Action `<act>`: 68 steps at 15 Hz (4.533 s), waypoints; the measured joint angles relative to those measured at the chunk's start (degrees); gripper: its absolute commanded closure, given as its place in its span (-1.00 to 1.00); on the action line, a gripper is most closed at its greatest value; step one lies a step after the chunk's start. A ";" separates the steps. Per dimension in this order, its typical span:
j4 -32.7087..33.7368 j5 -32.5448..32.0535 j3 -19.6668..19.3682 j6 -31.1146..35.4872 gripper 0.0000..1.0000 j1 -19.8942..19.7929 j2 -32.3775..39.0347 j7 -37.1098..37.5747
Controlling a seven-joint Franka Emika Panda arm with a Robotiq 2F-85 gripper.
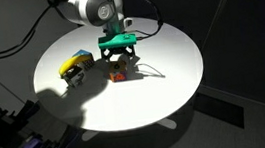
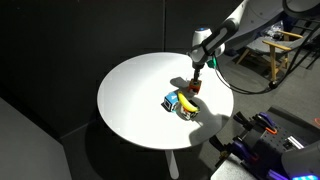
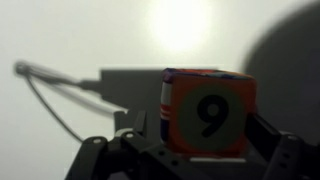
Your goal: Move the orange plushy cube downwards
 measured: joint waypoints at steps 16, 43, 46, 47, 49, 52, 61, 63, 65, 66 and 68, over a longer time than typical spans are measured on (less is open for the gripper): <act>-0.13 0.00 0.40 -2.17 -1.00 0.02 0.19 0.60; 0.99 1.60 -3.05 -14.39 0.68 1.37 -5.59 27.23; 0.81 4.29 -3.30 -16.90 0.68 1.36 -7.37 31.47; 0.61 5.59 -3.32 -17.12 0.68 1.36 -7.90 32.91; -0.01 8.28 -3.32 -17.15 0.68 1.37 -8.83 35.45; -1.00 12.16 -3.31 -16.64 0.68 1.50 -9.97 39.39; -6.29 16.19 -3.79 -8.91 0.18 4.59 -12.43 49.65; -6.26 16.19 -3.85 -8.91 0.18 4.55 -12.31 49.62; -6.25 16.19 -3.97 -8.91 0.68 4.53 -12.29 49.60; -6.25 16.19 -3.97 -8.91 0.68 4.56 -12.28 49.60; -6.28 16.19 -3.97 -8.91 0.68 4.57 -12.20 49.58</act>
